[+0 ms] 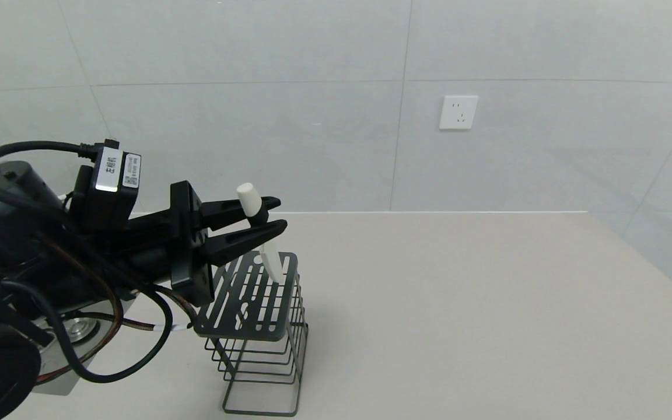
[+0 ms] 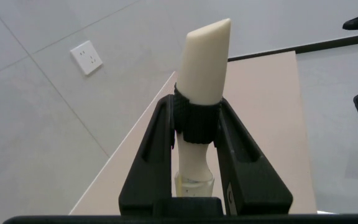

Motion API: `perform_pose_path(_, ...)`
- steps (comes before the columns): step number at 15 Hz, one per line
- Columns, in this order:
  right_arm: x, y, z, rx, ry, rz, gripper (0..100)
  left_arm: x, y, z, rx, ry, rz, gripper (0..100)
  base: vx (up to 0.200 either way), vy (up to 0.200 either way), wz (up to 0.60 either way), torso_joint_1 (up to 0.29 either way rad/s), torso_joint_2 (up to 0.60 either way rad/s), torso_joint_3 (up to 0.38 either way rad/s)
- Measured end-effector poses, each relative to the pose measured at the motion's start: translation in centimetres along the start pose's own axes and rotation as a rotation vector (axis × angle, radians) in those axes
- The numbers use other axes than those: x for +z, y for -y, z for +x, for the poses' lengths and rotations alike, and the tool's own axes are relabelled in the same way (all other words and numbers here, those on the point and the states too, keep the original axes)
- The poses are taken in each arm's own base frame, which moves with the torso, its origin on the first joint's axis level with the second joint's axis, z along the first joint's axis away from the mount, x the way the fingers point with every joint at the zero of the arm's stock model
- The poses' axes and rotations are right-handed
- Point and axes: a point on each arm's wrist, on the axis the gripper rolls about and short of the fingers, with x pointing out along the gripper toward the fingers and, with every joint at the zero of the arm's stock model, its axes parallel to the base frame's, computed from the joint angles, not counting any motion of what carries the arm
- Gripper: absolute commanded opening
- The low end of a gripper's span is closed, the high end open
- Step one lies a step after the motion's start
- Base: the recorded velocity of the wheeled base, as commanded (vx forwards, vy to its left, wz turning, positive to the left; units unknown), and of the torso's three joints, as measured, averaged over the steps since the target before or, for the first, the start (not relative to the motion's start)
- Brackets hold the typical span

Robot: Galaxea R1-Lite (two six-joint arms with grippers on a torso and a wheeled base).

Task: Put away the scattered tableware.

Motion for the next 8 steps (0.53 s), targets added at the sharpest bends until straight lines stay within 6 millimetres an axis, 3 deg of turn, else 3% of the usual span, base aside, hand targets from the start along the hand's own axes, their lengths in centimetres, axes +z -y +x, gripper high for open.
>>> perform_pose_path(8,0.0,0.0,0.0,0.0,0.0,0.0,0,-0.55,0.16,-0.12,-0.001,-0.016,-0.016,0,0.0,0.0,0.0,0.0,0.0,0.0)
